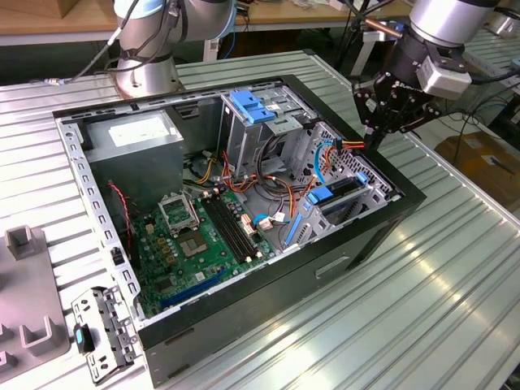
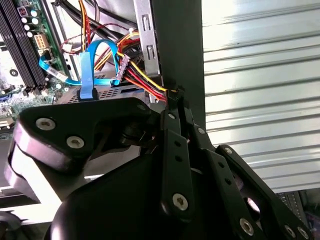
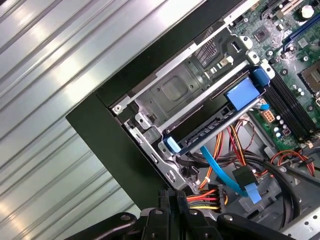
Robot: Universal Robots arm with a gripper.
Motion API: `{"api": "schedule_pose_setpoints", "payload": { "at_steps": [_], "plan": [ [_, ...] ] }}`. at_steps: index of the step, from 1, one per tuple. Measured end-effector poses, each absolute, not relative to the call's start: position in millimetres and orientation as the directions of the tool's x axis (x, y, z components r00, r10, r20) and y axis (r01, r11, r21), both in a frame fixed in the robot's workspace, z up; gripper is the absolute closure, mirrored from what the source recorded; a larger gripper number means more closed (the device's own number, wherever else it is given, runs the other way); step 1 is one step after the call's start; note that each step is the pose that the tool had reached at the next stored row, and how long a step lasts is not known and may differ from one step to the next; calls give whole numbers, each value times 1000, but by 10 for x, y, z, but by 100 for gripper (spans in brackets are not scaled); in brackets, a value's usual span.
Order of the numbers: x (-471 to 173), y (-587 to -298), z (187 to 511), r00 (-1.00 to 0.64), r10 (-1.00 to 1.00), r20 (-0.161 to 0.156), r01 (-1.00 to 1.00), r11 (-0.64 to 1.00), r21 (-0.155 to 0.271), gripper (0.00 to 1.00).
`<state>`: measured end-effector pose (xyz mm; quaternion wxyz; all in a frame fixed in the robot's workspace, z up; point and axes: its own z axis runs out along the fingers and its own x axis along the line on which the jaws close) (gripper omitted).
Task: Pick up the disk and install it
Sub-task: 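Insert the first disk wire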
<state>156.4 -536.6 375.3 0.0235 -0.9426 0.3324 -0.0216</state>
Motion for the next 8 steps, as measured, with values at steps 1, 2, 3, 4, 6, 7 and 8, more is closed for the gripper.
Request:
{"api": "schedule_pose_setpoints", "payload": {
  "at_steps": [1, 2, 3, 4, 6, 7, 8],
  "plan": [
    [1554, -5367, 3749, 774, -632, 25, -630, -774, -59, 83],
    [1554, -5367, 3747, 769, -639, 25, -637, -769, -59, 83],
    [1554, -5366, 3745, 756, -654, 25, -652, -756, -59, 83],
    [1554, -5366, 3744, 744, -668, 25, -666, -744, -59, 83],
    [1554, -5366, 3739, 718, -695, 25, -693, -718, -59, 83],
    [1554, -5366, 3737, 707, -707, 25, -705, -707, -59, 83],
    [1554, -5366, 3736, 697, -717, 25, -715, -697, -59, 83]
  ]
}}
